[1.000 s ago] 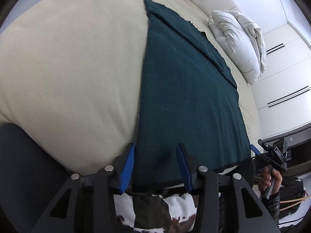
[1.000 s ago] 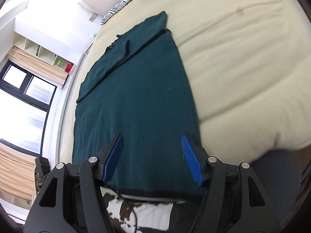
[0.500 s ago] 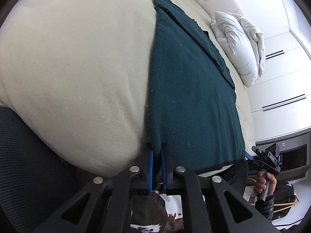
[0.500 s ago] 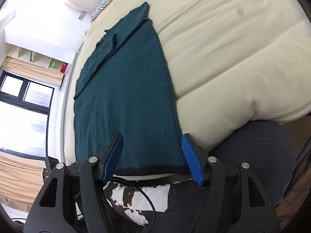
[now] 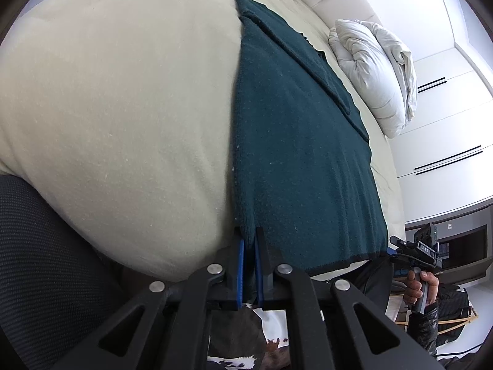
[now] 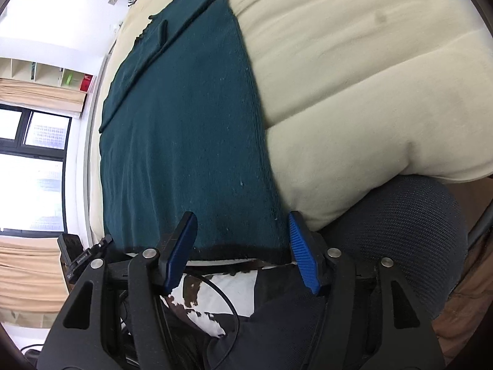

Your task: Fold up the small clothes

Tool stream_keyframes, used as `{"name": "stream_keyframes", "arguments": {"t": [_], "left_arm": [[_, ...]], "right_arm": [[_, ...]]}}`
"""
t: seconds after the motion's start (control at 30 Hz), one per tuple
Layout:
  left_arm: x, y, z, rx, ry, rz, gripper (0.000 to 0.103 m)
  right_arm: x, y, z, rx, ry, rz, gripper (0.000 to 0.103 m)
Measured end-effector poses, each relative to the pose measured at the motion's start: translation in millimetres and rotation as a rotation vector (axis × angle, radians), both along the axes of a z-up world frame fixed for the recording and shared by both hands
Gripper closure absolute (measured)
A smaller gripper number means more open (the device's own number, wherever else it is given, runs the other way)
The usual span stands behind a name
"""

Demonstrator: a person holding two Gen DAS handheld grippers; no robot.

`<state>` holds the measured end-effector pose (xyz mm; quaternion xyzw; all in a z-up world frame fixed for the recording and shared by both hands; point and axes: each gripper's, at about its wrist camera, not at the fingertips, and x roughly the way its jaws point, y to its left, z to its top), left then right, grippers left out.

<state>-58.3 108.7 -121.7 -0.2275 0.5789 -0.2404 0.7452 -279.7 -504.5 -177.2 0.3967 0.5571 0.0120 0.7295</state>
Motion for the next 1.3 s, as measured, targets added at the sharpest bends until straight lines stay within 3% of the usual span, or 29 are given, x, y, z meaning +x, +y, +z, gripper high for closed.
{"name": "stream_keyframes", "arguments": {"t": [0.17,0.43,0.63,0.8,0.93,1.07,1.3], "left_arm": [[0.5,0.2,1.4,-0.002,-0.009,-0.005,0.096],[-0.9,4.3,4.6,-0.006,-0.025,-0.004,0.096],[-1.9,6.1,4.4,-0.007,-0.029,0.003,0.096],[-2.7,7.3,6.1,-0.012,-0.045,0.003,0.097],[-3.9,9.3,14.2,-0.064,-0.052,0.004,0.097],[-1.1,16.4,28.1,-0.178,-0.066,0.032,0.097],[33.6,17.6,77.1,-0.365,-0.157,0.085,0.097]], "right_arm": [[-2.8,-4.0,-7.4,0.034,-0.005,0.005,0.063],[-15.9,-12.7,-15.1,0.108,-0.053,-0.042,0.081],[-25.9,-18.5,-13.1,0.101,-0.097,-0.076,0.095],[-29.6,-20.9,-4.5,0.081,-0.142,-0.082,0.097],[-25.8,-11.7,5.0,0.068,-0.170,-0.043,0.097],[-17.5,-2.5,16.4,0.073,-0.211,-0.014,0.097],[24.4,7.9,60.7,0.100,-0.354,-0.007,0.097]]}}
